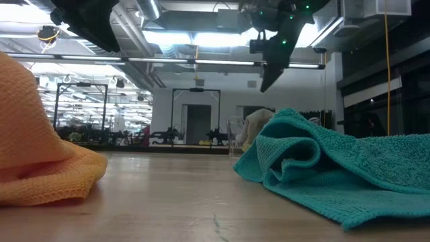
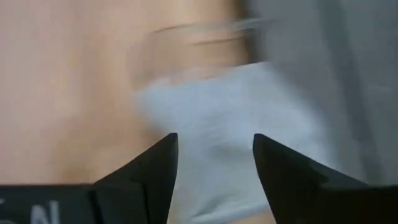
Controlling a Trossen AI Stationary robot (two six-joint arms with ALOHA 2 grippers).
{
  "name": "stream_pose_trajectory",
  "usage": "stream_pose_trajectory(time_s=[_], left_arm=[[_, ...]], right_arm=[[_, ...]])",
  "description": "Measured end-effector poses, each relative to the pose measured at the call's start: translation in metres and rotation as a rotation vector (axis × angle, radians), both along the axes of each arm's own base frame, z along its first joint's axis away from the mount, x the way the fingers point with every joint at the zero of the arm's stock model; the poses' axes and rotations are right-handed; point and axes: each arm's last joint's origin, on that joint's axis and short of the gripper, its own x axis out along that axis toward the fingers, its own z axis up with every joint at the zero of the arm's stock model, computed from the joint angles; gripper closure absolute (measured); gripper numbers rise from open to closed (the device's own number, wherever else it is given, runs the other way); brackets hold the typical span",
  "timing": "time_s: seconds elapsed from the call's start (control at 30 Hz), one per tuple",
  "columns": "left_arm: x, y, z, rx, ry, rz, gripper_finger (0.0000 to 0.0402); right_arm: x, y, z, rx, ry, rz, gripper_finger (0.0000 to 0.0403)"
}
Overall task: Fold microfiber towels
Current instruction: Put the gray microfiber towel into the transparent bin
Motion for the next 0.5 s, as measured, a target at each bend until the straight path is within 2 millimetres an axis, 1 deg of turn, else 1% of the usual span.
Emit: stream_pose_trajectory(time_s=[0.07,0.13,0.27,0.33,0.4,0.5], left_arm=[[0.000,0.000,0.000,0.000,0.000,0.000,0.0269],[0.000,0.000,0.000,0.000,0.000,0.000,0.0269],[0.000,0.000,0.000,0.000,0.000,0.000,0.0269],[0.000,0.000,0.000,0.000,-0.001,0.000,0.0269],[0.000,0.000,0.000,-0.001,-0.001,0.000,0.0269],[0.000,0.000,0.000,0.000,-0.001,0.001,0.0269]], right_arm=[[0.000,-0.006,0.000,-0.083,0.002,-0.069,0.0199],[-0.003,-0.009,-0.011,-0.057,0.036,-0.084,0.0205],[-0.005,-0.018,-0.047,0.058,0.073,-0.093,0.0218],[-0.002,-0.024,-0.067,0.088,0.091,-0.097,0.0224],[0.001,-0.028,-0.088,0.159,0.105,-0.081,0.0228],[0.007,-0.034,-0.110,0.236,0.115,-0.058,0.0230]])
